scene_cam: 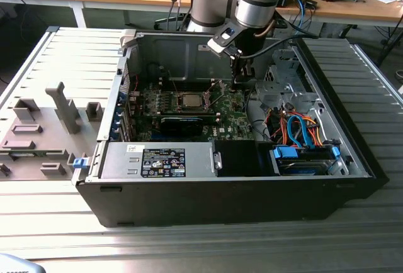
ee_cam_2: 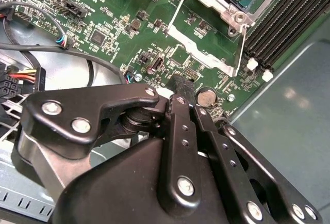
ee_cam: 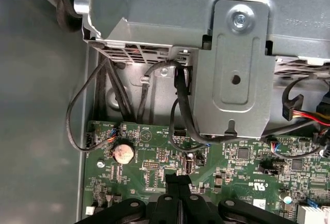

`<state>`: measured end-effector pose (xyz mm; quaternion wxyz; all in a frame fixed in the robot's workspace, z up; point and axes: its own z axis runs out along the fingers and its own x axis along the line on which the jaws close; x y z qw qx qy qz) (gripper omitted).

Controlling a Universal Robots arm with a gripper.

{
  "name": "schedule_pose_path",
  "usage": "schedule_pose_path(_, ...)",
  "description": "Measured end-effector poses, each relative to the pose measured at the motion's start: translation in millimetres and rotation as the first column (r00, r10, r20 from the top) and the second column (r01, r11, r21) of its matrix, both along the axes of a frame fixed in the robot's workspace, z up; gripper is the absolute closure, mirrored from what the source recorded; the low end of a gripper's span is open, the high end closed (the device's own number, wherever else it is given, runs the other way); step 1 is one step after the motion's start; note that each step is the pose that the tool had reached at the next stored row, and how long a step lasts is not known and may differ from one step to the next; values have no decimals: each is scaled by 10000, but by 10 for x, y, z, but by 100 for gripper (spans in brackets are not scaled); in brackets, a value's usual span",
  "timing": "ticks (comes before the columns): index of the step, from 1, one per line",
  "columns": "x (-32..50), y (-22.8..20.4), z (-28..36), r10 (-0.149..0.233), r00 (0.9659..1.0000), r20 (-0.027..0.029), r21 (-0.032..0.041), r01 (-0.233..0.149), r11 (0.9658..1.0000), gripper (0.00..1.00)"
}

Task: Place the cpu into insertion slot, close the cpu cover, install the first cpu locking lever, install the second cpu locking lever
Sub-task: 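Close the cpu cover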

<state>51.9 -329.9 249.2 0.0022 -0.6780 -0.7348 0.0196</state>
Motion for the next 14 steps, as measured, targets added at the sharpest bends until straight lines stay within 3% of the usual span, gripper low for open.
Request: schedule_pose_path(14, -28, 0, -30, 0, 10000, 0, 1, 0, 10000, 89)
